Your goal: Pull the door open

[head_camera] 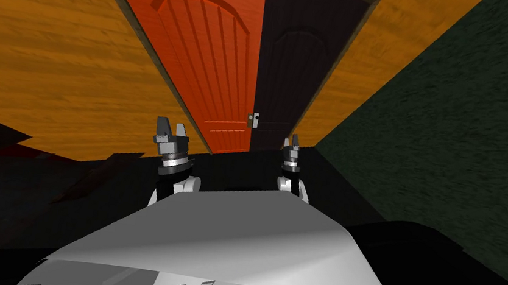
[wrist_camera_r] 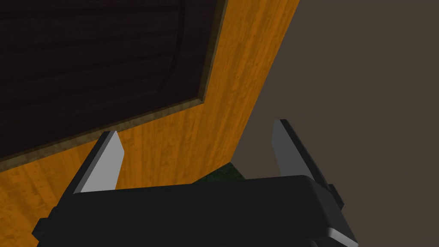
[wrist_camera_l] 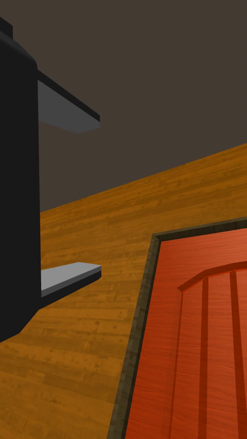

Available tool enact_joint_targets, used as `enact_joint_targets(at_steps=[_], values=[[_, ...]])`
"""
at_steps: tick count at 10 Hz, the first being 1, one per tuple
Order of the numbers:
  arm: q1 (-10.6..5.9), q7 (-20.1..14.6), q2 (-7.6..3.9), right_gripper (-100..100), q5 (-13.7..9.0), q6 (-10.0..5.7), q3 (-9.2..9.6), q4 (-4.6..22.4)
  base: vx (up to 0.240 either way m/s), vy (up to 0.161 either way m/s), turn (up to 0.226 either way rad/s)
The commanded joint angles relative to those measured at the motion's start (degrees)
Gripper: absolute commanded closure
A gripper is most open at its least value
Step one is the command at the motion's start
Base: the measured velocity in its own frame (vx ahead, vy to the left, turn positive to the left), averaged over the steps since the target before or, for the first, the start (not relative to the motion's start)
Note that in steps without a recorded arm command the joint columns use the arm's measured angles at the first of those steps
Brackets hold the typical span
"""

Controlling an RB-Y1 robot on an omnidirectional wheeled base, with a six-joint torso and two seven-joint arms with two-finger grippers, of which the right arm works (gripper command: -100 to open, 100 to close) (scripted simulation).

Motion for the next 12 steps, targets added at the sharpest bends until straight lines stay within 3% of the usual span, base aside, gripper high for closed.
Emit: enact_joint_targets(at_steps=[1,12], values=[[-1.16,-1.09,-0.64,-100,0.25,0.56,-0.85,2.33,0.125,0.008,0.074],[-8.56,-7.24,-3.32,-100,3.07,5.09,-4.93,17.05,0.099,0.006,0.088]])
